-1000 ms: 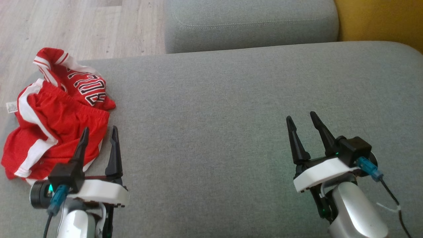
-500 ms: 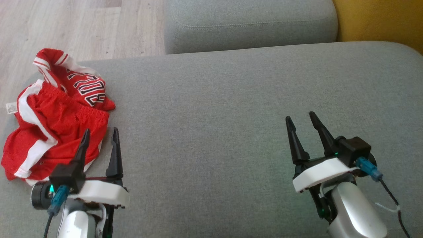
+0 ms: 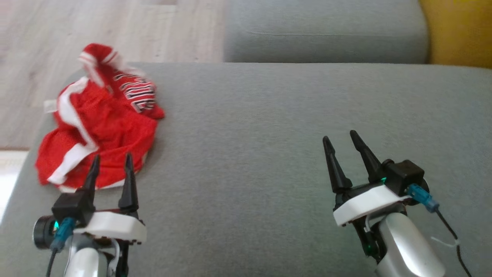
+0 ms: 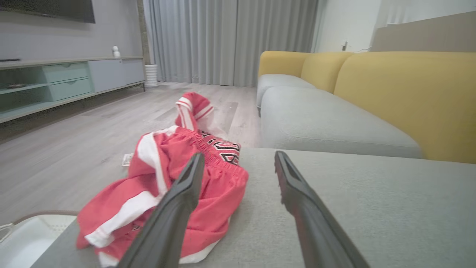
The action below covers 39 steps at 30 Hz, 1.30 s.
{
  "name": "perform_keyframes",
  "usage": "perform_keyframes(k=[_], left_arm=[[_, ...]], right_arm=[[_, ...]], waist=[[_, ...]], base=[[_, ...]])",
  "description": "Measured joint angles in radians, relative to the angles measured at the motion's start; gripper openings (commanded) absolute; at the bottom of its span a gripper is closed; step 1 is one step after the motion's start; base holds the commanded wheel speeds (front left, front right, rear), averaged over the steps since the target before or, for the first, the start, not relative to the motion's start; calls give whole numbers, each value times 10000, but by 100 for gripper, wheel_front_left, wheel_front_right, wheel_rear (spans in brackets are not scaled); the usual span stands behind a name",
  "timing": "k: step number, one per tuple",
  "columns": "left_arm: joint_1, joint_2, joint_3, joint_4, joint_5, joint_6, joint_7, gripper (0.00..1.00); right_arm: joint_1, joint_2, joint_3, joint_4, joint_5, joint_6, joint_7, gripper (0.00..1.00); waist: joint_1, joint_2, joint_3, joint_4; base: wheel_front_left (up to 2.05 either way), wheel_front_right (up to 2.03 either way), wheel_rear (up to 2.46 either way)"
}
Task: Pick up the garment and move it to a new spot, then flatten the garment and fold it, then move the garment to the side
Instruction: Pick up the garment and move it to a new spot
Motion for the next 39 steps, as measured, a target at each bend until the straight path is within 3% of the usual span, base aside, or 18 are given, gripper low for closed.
perform_keyframes(k=[18,25,32,39], left_arm=[[18,8,522,265,-209,-40,-12,100],[19,8,533,322,-228,-77,-12,100],[-56,12,673,729,-941,-274,104,100],[-1818,525,648,602,-1682,-619,1971,100]], right_arm=[[12,25,890,-211,648,0,0,100],[12,25,966,-215,669,0,0,100],[7,15,1145,-290,732,0,0,100],[-12,-188,1218,-435,732,0,0,100]], waist=[[0,0,-74,2348],[0,0,-105,2508],[0,0,14,2393],[0,0,328,2303]], base=[[0,0,0],[0,0,0],[0,0,0],[0,0,0]])
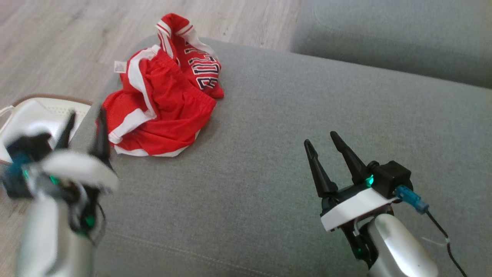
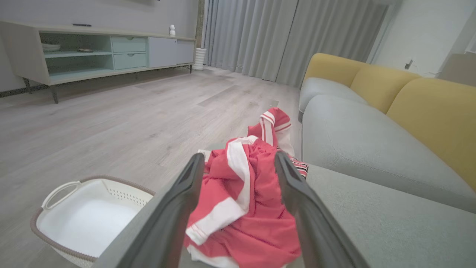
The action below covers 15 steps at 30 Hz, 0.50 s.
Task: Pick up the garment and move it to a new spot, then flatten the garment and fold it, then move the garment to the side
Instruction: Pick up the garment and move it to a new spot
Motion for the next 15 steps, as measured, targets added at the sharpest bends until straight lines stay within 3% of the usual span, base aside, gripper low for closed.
perform_keyframes(k=[6,15], left_arm=[[-2095,897,-184,667,-848,-161,1948,100],[-4039,2196,-1024,4080,-2397,-178,4489,100]], right_arm=[[-190,-94,58,-161,-4,0,0,100],[-940,-226,165,-255,-94,0,-2,100]], waist=[[0,0,525,-210],[1,0,1521,-1370]], base=[[0,0,0],[0,0,0]])
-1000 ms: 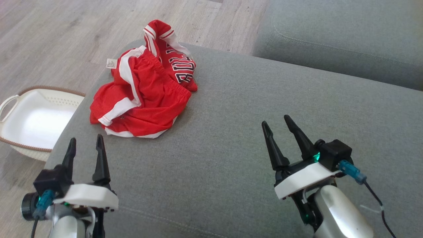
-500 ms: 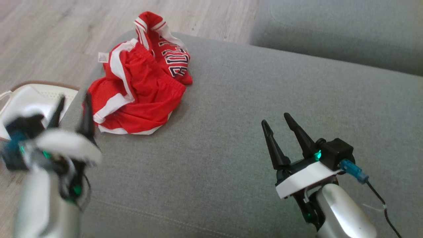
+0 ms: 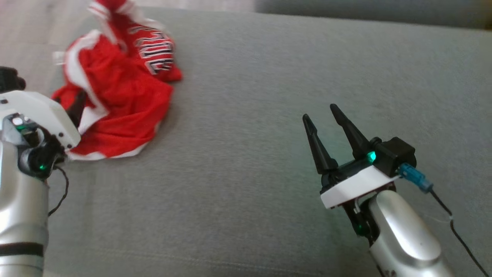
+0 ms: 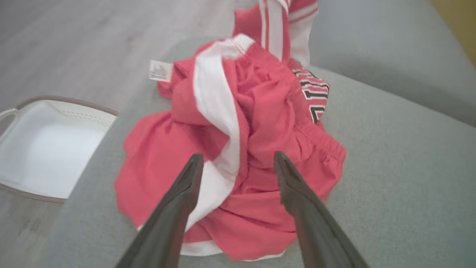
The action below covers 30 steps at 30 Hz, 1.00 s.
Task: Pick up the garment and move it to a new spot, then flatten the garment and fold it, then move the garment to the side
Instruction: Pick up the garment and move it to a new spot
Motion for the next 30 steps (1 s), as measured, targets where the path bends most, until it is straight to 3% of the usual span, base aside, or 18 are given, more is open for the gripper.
perform_keyframes(k=[7,12,16,17,18,19,26,30], left_arm=[[-271,802,-1285,1557,-848,-65,790,100],[-273,1177,-1659,2872,-1104,-73,1290,100],[-439,1459,-2002,3047,-1532,-73,1693,100],[-483,1499,-2144,3062,-1607,-71,1695,49],[-482,1528,-2261,3047,-1651,-63,1659,8],[-476,1549,-2410,3055,-1678,-63,1546,0],[-466,1638,-3327,2800,-2011,-67,1055,0],[-483,2052,-3847,2280,-2010,-73,867,0]], right_arm=[[-443,-50,65,-75,-10,0,0,100],[-518,-46,50,-113,-10,0,0,100],[-510,-52,-58,-119,-12,0,0,100],[-506,-52,-96,-117,-12,0,0,100],[-506,-52,-117,-117,-12,0,0,100],[-506,-52,-127,-115,-12,0,0,100],[-478,-46,-69,-63,-8,0,0,100],[-363,-36,-79,-2,54,0,0,100]], waist=[[1,0,586,-985],[-1,0,916,-1596],[-1,0,1017,-1881],[-1,0,993,-1892],[-1,0,950,-1886],[-2,0,896,-1873],[-1,0,339,-1737],[-1,0,-129,-1629]], base=[[0,0,0],[0,0,0],[0,0,0],[0,0,0],[0,0,0],[0,0,0],[0,0,0],[0,0,0]])
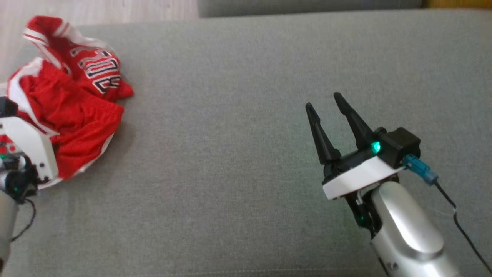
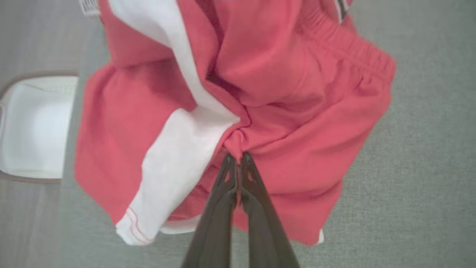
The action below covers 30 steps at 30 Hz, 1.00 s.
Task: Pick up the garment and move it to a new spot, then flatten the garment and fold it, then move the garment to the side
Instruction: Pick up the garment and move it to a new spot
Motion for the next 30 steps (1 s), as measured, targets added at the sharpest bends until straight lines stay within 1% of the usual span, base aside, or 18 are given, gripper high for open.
perform_keyframes(k=[4,5,6,10,13,17,23,30], left_arm=[[-200,382,-577,-895,-73,0,-201,0],[-308,458,-671,-1177,-73,0,-247,0],[-308,458,-671,-1177,-73,0,-247,0],[-801,761,-1035,-2255,-71,-2,-332,0],[-1062,828,-1204,-2986,-71,0,-385,0],[-1244,867,-1354,-3939,35,0,-397,0],[-1616,591,-1469,-5488,-4,2,-608,0],[-1899,-192,-1436,-6790,-353,12,-1421,0]], right_arm=[[419,42,-33,44,128,0,0,100],[516,56,-35,46,146,0,0,100],[516,56,-35,46,146,0,0,100],[699,92,-38,56,205,0,0,100],[713,138,-35,52,207,0,0,100],[715,261,-31,23,219,0,0,100],[716,284,-65,-10,291,0,0,100],[710,295,-92,-192,290,0,0,100]], waist=[[0,0,-459,129],[0,0,-570,161],[0,0,-570,161],[0,0,-961,245],[0,0,-1177,206],[0,0,-1345,-64],[0,0,-1446,-711],[0,0,-1256,-1605]], base=[[0,0,0],[0,0,0],[0,0,0],[0,0,0],[0,0,0],[0,0,0],[0,0,0],[0,0,0]])
